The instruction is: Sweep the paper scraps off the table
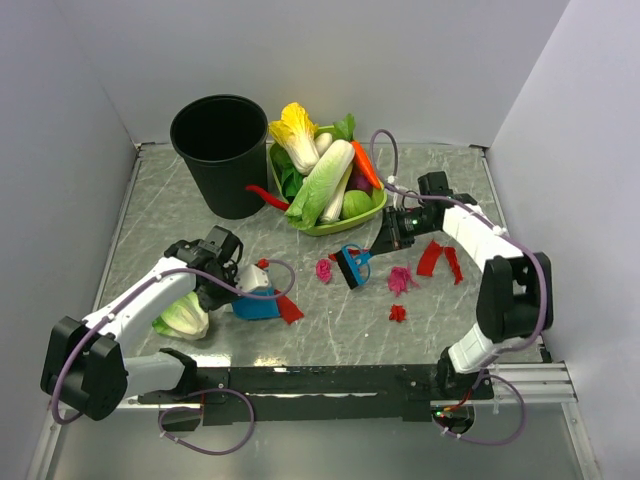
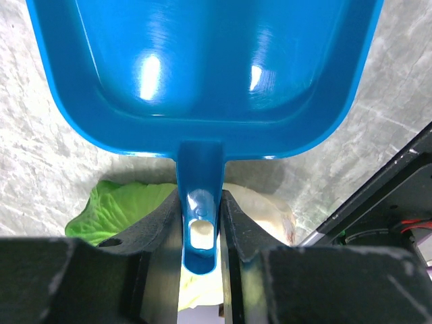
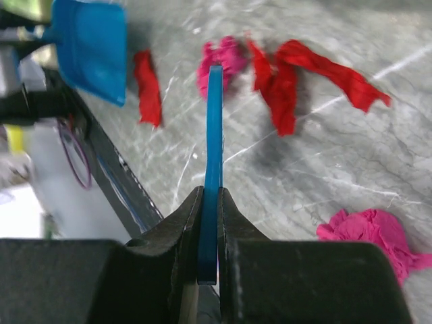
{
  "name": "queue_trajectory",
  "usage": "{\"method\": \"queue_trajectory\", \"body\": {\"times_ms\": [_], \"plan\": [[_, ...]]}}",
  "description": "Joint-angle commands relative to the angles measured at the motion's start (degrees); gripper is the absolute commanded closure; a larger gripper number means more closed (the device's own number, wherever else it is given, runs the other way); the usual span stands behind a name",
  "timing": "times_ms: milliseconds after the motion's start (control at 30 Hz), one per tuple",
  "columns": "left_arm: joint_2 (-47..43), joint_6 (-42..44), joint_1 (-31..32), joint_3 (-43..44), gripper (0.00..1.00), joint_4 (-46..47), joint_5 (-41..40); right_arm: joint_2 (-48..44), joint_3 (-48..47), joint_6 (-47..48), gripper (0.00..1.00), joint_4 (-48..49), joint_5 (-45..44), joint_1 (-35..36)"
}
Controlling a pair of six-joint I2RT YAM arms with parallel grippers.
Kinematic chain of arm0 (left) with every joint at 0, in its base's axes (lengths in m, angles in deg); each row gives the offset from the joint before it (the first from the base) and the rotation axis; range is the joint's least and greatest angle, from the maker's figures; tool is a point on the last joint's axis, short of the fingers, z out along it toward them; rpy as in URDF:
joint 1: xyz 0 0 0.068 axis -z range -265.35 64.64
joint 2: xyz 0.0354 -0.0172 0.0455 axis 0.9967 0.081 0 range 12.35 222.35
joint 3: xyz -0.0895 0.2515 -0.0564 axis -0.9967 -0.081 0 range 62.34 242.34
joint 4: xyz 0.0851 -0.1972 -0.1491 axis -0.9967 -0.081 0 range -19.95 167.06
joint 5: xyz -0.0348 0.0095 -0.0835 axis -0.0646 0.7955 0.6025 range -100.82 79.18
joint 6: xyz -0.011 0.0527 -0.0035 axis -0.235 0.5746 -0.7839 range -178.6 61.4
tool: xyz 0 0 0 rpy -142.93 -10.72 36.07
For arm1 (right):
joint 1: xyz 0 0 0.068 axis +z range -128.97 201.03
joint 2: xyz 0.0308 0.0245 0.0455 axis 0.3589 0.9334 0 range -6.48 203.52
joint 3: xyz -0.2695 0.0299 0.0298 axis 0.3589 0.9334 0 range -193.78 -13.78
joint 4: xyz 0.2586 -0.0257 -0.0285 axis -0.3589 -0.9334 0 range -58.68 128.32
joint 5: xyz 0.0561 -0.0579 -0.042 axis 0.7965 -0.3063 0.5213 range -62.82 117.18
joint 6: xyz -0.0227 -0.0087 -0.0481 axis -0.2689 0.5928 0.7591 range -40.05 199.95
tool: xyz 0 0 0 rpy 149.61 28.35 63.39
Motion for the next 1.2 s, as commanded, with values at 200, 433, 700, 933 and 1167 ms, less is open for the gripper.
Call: {"method": "queue_trajectory", "body": {"times_ms": [200,433,700,933,1167], "plan": [[-1.9,6.1,0.2,1.8,0.99,-4.4,-1.8,6.3,-3.8,-16.0,1.0,4.0,-11.2,-6.0],[-0.9,6.6,0.2,2.0,0.99,-2.4,-3.9,-0.7,-1.7,-8.3,1.0,1.0,-12.1,-14.1],[-3.7,6.4,-1.5,2.8,0.99,-4.2,-6.4,-8.4,-5.8,9.7,1.0,-2.7,-0.6,-2.3],[-5.4,3.2,-1.7,4.1,0.99,-2.4,-7.6,-1.3,-9.3,7.0,1.0,1.4,4.8,14.0],[-7.3,2.4,-1.7,3.7,0.99,-4.5,-10.6,13.1,-18.6,1.4,1.0,4.8,6.5,21.4]]}}
